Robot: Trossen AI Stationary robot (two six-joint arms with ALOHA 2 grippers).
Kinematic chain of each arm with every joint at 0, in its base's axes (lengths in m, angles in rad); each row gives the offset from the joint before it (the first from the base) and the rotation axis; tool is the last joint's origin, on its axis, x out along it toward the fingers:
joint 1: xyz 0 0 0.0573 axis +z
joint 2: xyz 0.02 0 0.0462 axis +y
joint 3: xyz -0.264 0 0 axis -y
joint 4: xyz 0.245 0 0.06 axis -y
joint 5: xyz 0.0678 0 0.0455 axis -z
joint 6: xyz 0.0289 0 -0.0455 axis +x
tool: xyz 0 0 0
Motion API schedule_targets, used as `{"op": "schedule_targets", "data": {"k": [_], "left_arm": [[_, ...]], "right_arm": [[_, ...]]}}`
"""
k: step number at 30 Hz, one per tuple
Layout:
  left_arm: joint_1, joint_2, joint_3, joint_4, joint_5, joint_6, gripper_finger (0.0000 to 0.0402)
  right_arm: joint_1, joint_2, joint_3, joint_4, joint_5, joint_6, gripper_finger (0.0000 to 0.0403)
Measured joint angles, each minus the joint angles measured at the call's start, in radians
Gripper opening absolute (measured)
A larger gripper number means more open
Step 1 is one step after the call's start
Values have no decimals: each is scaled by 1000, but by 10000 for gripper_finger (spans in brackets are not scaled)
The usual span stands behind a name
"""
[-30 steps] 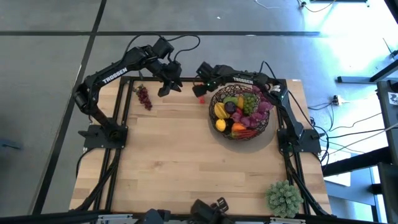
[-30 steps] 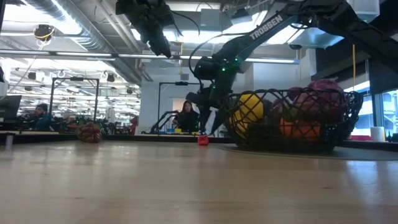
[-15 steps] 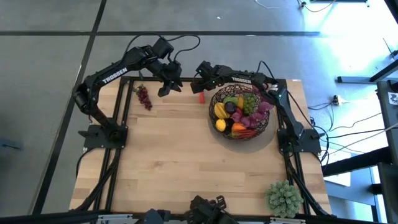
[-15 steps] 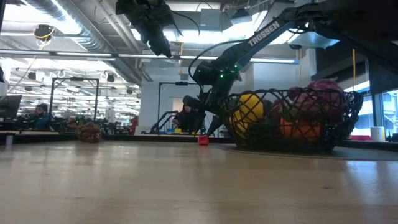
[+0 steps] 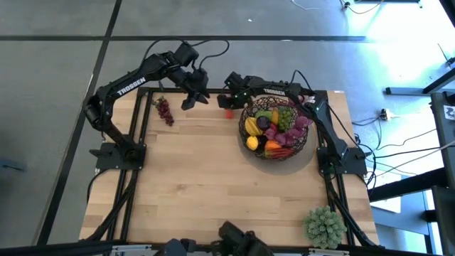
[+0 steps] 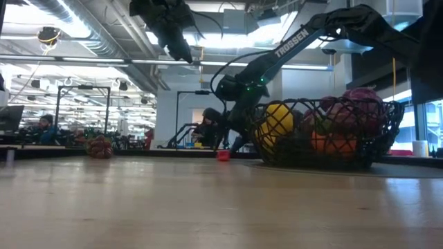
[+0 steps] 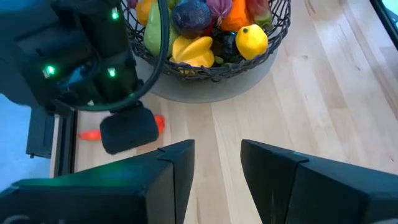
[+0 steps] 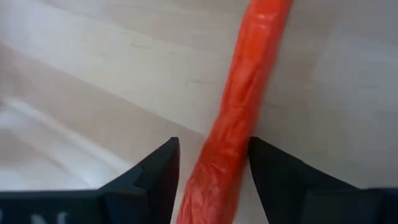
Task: Build produce basket
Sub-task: Put the carrot into the black wire basket
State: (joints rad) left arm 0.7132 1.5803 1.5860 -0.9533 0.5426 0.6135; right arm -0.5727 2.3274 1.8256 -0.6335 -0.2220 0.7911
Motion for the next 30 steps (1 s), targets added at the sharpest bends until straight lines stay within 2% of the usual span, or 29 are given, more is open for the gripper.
{"op": "schedule_targets", "data": {"k": [3,16,21,30], "left_arm": [[0,0,0,12,1,0,121],[0,0,0,23,2,0,121],[0,0,0,23,-1,0,121],[0,0,0,23,-1,34,121]], "right_arm": [[-4,5,0,25,-49,17,171],[-17,5,4,21,-73,10,56],[-20,5,25,13,-56,-66,12],[-20,5,129,-124,13,-166,3]]}}
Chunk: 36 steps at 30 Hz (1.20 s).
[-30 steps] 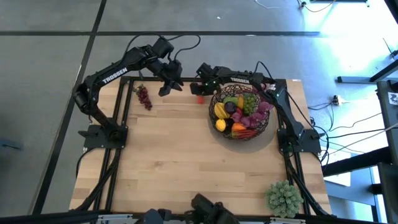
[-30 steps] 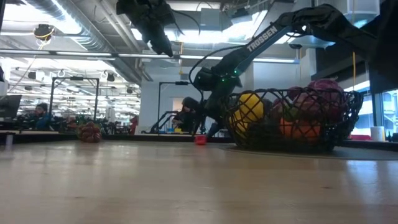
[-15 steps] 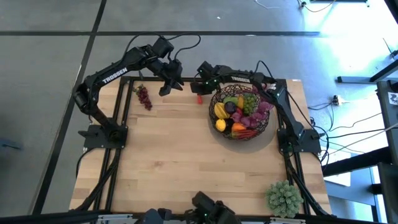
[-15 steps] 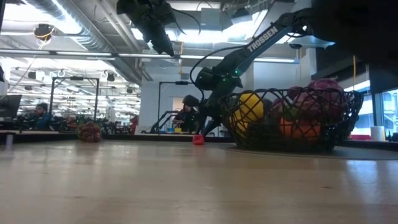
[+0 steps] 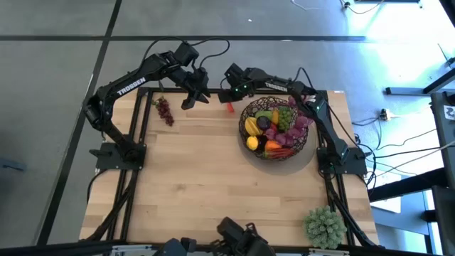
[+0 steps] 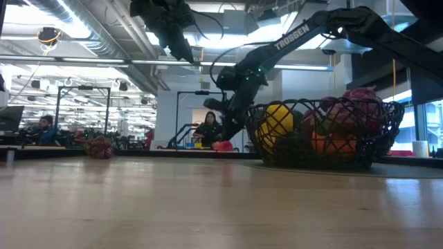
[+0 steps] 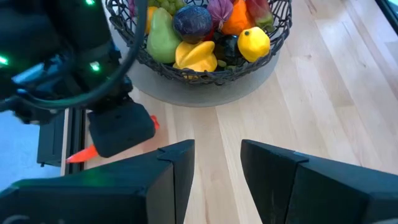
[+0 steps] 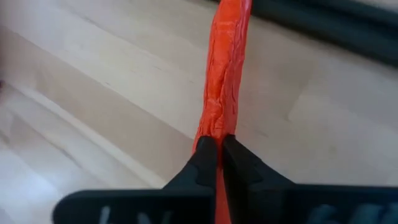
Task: Build produce basket
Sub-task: Put the carrot into the black wire basket
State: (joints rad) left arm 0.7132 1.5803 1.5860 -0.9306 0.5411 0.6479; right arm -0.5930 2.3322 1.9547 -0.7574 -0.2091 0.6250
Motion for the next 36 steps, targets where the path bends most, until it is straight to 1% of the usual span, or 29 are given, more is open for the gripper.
{"op": "schedule_targets", "data": {"k": [6,10,15,17,18,20,22,30,32,34,36], "left_arm": [[0,0,0,0,0,10,121],[0,0,0,0,0,10,121],[0,0,0,-1,0,10,121],[0,0,0,-2,0,11,121],[0,0,0,-3,0,11,121],[0,0,0,-4,-4,13,121],[0,0,0,-5,-4,20,121],[0,0,0,-4,-4,70,121],[0,0,0,-4,-4,70,121],[0,0,0,-3,-3,71,121],[0,0,0,-3,-3,71,121]], "right_arm": [[0,0,124,-91,20,-60,1],[8,0,240,-233,74,-140,1],[29,-1,400,-443,169,-234,0],[40,-35,384,-463,161,-234,0],[41,-53,378,-487,144,-231,0],[52,-75,388,-542,147,-227,0],[64,-84,403,-614,186,-234,0],[116,-158,401,-756,253,-243,0],[124,-171,400,-826,280,-273,0],[133,-193,382,-808,314,-324,0],[142,-207,378,-819,310,-389,0]]}}
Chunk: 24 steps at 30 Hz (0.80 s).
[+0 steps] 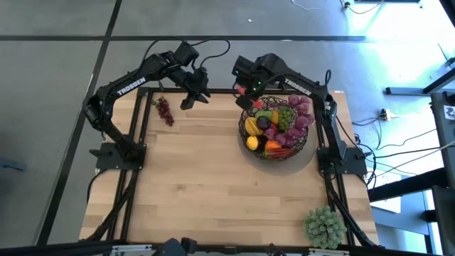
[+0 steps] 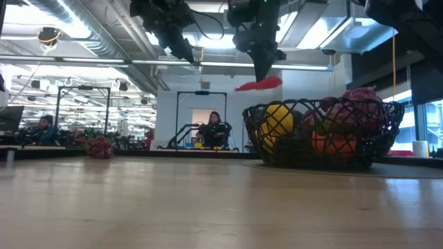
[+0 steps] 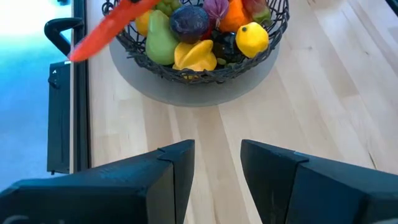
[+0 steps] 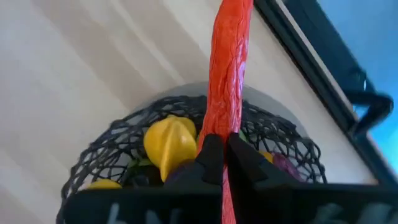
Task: Build produce basket
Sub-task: Put the carrot into the black wire basket
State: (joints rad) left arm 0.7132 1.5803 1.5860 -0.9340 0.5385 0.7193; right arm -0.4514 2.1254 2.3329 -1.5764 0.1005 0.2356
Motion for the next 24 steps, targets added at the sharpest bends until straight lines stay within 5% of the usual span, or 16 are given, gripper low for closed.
{"op": "schedule_targets", "data": {"k": [14,24], "left_arm": [[0,0,0,0,6,-2,121],[0,0,0,0,4,-1,121]], "right_arm": [[7,-10,-1,5,-24,-425,0],[11,-138,-2,5,-70,-371,0]]}}
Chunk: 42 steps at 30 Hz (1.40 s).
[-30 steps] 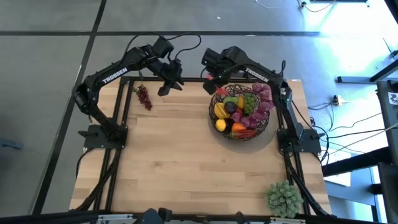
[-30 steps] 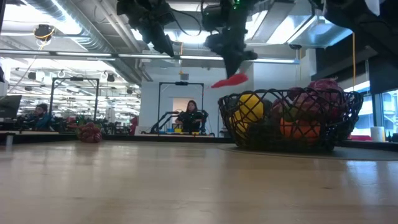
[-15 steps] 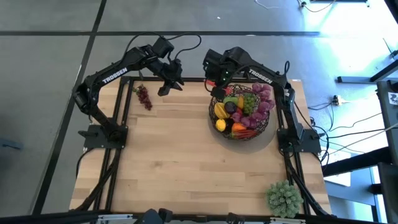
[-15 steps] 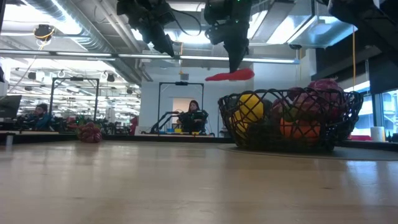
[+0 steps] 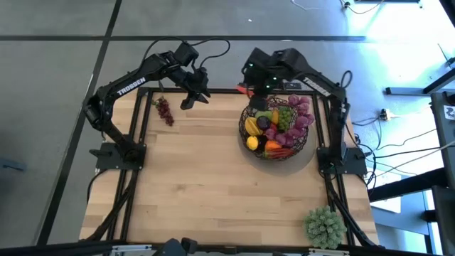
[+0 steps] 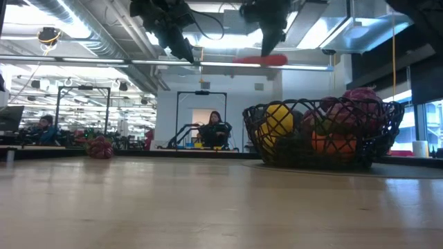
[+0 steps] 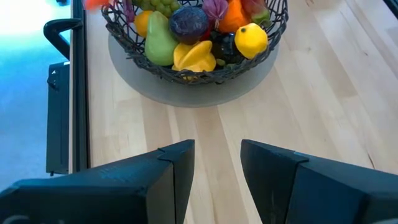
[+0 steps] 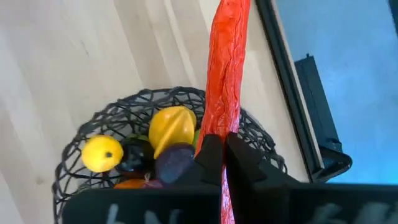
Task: Build produce basket
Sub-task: Put the carrot into the black wire basket
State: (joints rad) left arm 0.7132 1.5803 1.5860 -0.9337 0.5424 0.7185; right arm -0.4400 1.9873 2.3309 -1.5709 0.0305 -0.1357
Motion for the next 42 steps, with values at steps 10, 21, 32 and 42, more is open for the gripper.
{"op": "schedule_targets", "data": {"k": [10,21,32,42], "left_arm": [[0,0,0,2,-1,-1,121],[0,0,0,3,-1,-7,121],[0,0,0,3,-1,-10,121],[0,0,0,3,-1,-11,121]], "right_arm": [[3,-199,-409,7,67,18,0],[-45,-205,-694,278,251,-336,0],[-68,-201,-806,389,225,-482,0],[-69,-201,-816,435,236,-495,12]]}}
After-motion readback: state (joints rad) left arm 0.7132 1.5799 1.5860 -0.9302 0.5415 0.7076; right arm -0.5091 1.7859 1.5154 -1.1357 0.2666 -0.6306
